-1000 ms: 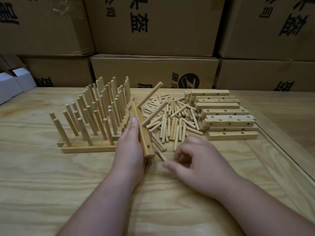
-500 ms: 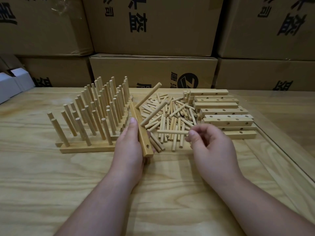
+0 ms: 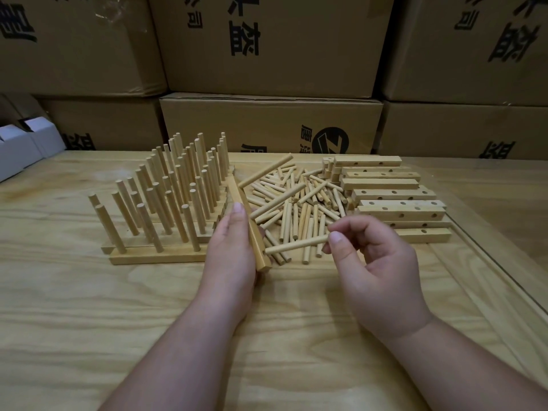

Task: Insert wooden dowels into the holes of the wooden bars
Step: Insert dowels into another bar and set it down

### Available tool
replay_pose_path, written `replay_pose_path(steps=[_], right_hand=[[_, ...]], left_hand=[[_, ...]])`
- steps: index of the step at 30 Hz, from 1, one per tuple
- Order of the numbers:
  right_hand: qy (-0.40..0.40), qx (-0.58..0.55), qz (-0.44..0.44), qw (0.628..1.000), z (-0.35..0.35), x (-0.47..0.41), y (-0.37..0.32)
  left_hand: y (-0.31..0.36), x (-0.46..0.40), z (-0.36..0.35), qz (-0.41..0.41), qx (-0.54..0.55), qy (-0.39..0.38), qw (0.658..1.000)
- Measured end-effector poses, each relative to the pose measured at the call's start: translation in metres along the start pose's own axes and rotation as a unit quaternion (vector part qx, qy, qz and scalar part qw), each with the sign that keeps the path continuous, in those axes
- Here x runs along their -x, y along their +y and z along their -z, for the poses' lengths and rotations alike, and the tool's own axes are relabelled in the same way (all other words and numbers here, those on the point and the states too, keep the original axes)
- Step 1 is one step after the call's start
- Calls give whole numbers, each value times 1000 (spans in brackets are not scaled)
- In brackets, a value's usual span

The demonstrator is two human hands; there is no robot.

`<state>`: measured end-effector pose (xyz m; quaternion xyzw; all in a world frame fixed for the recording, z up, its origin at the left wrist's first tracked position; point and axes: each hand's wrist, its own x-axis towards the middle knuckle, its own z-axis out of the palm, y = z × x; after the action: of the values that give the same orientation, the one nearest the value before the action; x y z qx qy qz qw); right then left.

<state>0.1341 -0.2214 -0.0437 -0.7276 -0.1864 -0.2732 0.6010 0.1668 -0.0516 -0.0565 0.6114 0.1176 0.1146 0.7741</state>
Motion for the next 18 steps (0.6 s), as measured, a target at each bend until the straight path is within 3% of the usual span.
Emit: replay_pose_path(steps=[11, 18], right_hand=[[-12, -27, 30, 999, 2, 3, -4], [13, -60, -45, 997, -1, -1, -4]], left_hand=[[1, 2, -2, -26, -40, 8, 999], [2, 5, -2, -28, -43, 3, 999]])
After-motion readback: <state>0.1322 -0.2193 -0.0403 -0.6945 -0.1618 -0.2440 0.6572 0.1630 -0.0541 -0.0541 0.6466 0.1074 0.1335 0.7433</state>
